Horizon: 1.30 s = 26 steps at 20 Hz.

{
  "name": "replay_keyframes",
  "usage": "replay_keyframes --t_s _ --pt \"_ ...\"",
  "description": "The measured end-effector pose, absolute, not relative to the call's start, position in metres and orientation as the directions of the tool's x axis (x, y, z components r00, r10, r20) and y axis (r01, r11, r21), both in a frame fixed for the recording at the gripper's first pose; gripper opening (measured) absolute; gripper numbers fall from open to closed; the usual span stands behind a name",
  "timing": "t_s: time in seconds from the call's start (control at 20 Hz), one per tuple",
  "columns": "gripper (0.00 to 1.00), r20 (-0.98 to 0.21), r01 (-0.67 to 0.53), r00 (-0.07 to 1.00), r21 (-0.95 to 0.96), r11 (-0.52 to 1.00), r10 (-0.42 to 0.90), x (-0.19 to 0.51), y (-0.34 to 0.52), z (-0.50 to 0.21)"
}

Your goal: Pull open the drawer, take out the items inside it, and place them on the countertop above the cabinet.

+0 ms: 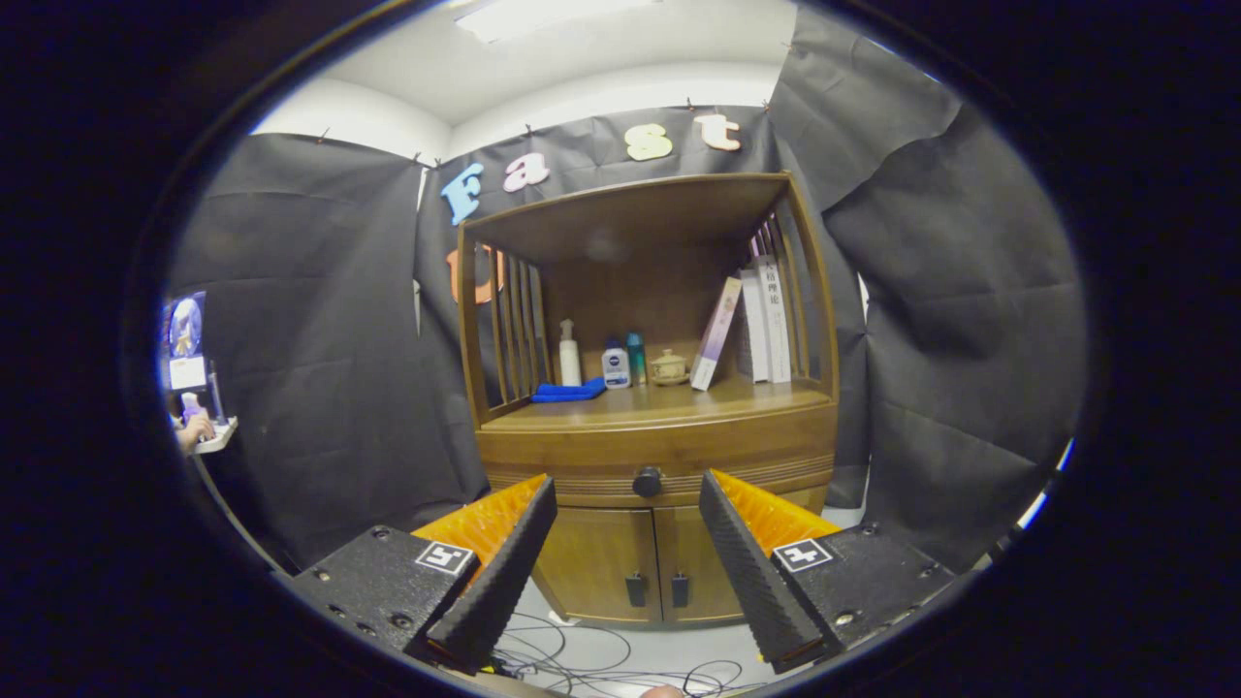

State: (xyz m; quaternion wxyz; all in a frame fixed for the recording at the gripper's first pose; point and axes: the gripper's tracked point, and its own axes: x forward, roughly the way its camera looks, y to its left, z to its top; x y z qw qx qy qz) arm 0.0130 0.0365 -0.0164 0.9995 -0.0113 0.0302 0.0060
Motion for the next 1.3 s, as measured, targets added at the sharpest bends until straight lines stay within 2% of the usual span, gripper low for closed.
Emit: replay_keyframes --t_s 0.4,0.85,1.3 --pt "0.97 -0.094 0.007 0.996 0.007 1.0 -0.006 0.045 0.043 -0.036" --pt "0.97 -0.111 0.048 0.993 -0.023 0.999 -0.05 0.137 0.03 -0.073" --pt "0.78 -0.165 0.1 0.979 -0.105 0.989 -0.117 0.231 0.012 -0.11"
